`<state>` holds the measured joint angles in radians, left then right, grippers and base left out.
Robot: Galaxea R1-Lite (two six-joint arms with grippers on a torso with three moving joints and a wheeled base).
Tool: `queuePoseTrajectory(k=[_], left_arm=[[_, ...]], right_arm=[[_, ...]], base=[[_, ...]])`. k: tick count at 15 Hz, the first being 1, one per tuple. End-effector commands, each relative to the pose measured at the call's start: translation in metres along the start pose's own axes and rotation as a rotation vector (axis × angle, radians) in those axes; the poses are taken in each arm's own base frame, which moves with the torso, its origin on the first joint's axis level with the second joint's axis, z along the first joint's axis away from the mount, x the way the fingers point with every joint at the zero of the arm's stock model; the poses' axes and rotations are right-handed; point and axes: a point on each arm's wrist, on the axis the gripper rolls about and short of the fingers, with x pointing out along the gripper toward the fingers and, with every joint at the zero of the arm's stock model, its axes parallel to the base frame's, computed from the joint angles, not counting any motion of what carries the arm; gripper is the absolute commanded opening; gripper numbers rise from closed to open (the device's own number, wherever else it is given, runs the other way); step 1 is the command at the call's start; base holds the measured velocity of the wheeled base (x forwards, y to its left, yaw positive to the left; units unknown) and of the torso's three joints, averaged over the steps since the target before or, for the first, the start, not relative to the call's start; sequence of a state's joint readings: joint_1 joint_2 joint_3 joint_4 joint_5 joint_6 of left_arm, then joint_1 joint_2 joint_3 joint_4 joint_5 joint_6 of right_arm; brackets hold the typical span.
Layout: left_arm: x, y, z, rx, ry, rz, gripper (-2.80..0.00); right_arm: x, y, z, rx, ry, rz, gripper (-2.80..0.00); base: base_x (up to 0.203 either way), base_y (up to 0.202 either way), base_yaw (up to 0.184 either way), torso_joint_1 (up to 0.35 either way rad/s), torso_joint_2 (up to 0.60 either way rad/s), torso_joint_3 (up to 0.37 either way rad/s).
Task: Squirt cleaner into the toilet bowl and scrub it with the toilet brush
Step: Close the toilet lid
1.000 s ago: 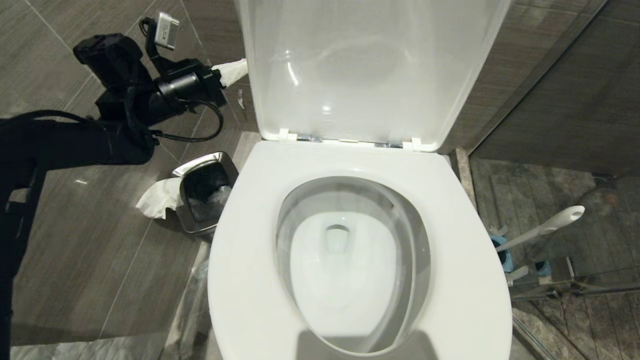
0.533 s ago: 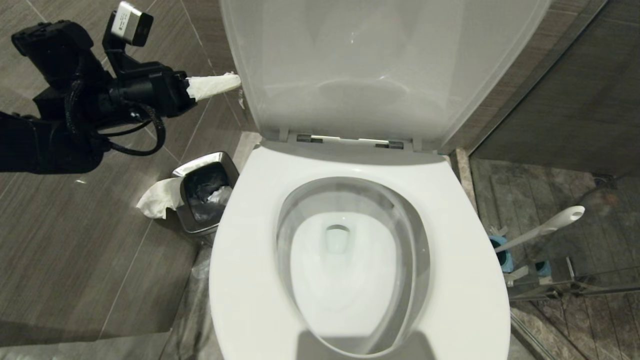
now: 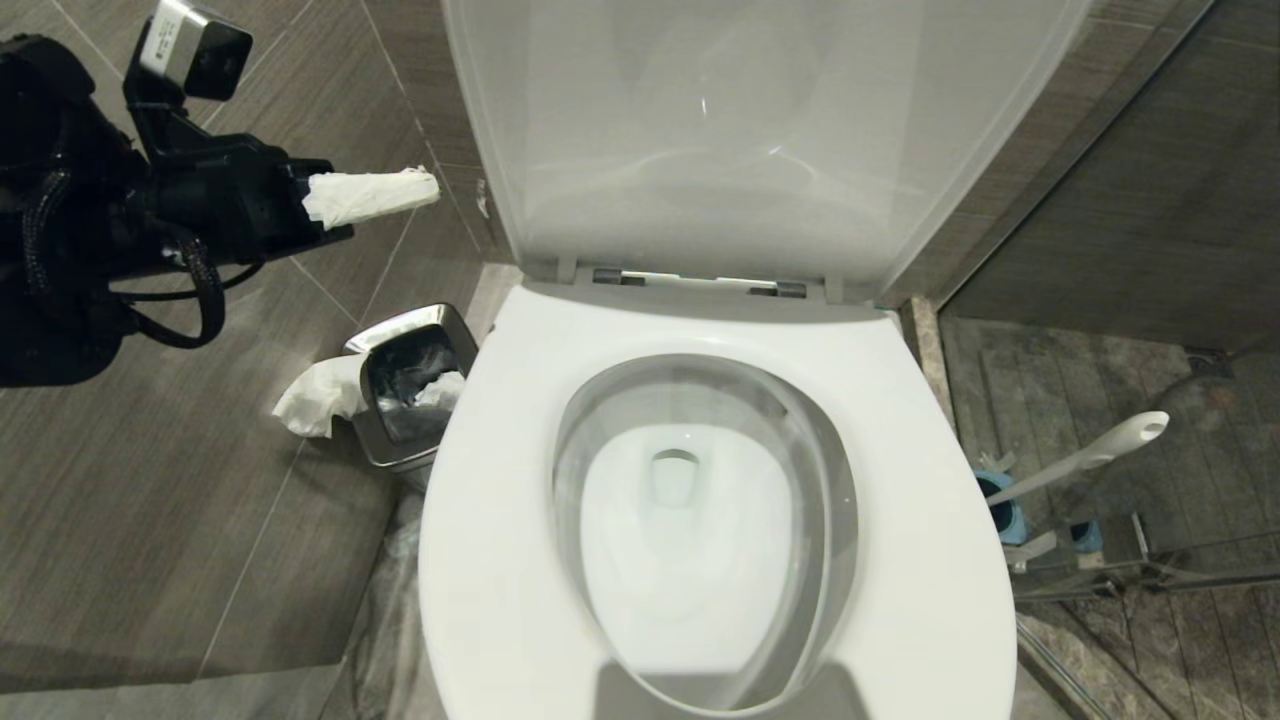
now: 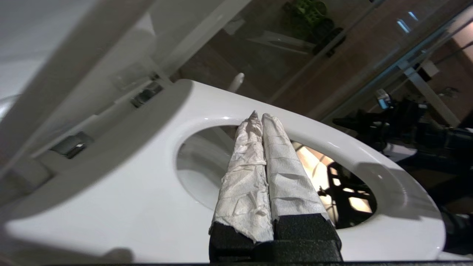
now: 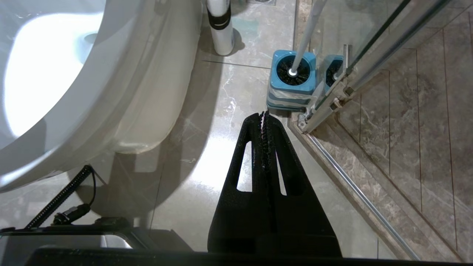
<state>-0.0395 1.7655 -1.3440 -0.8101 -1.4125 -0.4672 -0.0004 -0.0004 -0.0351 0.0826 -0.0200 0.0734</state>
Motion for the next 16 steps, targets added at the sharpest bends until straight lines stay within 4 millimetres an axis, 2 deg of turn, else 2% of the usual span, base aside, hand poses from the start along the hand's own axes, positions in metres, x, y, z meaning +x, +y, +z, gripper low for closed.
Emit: queuePoseTrajectory(k=[1,3,5,9,12,15,16], left_arm=[[0.0,0.007,-0.001,0.055,-0.024,0.026,-2.8],[0.002,0.024,-0.002,0.136,-0.066,0.069,-2.8],[0.004,0.034,0.01,0.231,-0.131,0.134,-2.8],[-0.004,0.031,0.049,0.402,-0.231,0.228,-2.8],[-0.016,0.003,0.085,0.492,-0.262,0.25,-2.8],[-0.025,-0.039,0.128,0.512,-0.291,0.275,-2.8],[-0.026,-0.058,0.143,0.512,-0.295,0.275,-2.8]], right_arm=[[0.0,0.0,0.0,0.0,0.001,0.0,-2.8],[0.0,0.0,0.0,0.0,0.001,0.0,-2.8],[0.0,0.0,0.0,0.0,0.001,0.0,-2.8],[0.0,0.0,0.0,0.0,0.0,-0.001,-2.8],[0.0,0.0,0.0,0.0,0.0,-0.001,-2.8],[0.0,0.0,0.0,0.0,0.001,0.0,-2.8],[0.0,0.0,0.0,0.0,0.001,0.0,-2.8]], base=[[0.0,0.0,0.0,0.0,0.0,0.0],[0.0,0.0,0.0,0.0,0.0,0.0],[0.0,0.0,0.0,0.0,0.0,0.0],[0.0,0.0,0.0,0.0,0.0,0.0],[0.0,0.0,0.0,0.0,0.0,0.0],[0.0,0.0,0.0,0.0,0.0,0.0],[0.0,0.0,0.0,0.0,0.0,0.0]])
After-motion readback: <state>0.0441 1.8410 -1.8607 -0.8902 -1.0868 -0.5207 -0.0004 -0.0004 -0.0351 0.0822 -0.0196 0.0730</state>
